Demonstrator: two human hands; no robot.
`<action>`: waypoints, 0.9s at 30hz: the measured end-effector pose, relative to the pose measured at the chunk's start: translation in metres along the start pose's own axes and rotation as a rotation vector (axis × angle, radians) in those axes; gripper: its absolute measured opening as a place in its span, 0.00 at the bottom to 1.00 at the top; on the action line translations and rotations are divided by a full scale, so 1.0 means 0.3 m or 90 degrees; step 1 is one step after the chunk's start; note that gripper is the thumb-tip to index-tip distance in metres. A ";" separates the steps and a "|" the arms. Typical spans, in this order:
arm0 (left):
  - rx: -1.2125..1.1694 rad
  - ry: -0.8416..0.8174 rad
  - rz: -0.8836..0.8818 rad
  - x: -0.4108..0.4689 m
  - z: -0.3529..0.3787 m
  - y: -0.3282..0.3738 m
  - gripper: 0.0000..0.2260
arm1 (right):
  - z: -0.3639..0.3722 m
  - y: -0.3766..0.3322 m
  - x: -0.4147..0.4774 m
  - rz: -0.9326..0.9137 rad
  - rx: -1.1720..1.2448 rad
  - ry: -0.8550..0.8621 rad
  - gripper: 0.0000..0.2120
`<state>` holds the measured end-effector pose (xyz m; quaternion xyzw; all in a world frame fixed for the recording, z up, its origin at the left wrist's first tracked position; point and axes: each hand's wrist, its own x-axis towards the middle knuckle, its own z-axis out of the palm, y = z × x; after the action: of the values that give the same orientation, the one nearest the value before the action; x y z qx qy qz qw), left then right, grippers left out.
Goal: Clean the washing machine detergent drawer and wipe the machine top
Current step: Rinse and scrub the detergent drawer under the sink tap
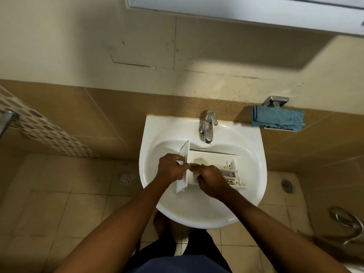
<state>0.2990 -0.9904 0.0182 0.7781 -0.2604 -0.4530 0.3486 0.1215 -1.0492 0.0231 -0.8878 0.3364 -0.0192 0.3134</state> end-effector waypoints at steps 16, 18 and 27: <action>-0.017 -0.018 -0.015 -0.010 -0.008 0.017 0.17 | 0.001 0.013 -0.094 -0.105 -0.072 -0.058 0.25; -0.032 -0.018 -0.022 -0.012 -0.010 0.020 0.17 | -0.017 0.044 -0.018 -0.057 -0.068 -0.023 0.24; -0.034 -0.016 -0.014 -0.018 -0.010 0.023 0.17 | 0.089 0.017 -0.159 -0.164 -0.123 0.009 0.28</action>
<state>0.2986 -0.9898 0.0276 0.7654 -0.2438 -0.4735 0.3612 0.0881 -1.0086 0.0071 -0.9495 0.2224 -0.0327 0.2188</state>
